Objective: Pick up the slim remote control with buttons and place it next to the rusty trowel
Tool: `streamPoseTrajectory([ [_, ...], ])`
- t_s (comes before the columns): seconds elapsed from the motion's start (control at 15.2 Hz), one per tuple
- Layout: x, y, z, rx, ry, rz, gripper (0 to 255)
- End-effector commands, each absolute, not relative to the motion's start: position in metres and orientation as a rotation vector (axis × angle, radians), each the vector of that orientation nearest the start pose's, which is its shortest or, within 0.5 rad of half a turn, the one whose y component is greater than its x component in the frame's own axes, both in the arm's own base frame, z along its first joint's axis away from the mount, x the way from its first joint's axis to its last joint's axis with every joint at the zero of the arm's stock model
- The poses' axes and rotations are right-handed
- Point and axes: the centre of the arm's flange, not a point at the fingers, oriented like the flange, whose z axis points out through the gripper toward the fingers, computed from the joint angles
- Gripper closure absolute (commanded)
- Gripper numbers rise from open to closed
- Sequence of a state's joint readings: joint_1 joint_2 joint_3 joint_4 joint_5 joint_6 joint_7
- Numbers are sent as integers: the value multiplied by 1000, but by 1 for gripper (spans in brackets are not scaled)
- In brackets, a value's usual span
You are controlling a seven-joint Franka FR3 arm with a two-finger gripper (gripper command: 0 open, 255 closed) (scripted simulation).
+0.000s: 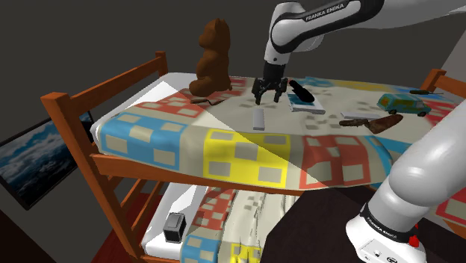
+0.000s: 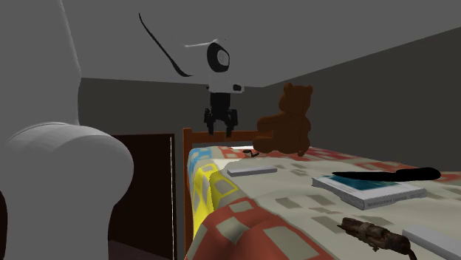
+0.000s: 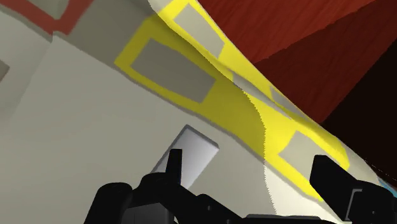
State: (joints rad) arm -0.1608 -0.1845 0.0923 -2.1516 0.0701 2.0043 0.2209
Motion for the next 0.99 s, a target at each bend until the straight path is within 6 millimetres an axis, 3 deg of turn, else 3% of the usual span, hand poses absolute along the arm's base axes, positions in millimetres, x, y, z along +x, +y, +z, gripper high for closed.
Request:
streamPoseTrajectory([
  [0.0,520,-38,465,-3041,579,-44,0],
  [0.73,602,-120,376,-2941,1040,0,0],
  [0.92,607,-126,360,-2932,1070,3,0],
])
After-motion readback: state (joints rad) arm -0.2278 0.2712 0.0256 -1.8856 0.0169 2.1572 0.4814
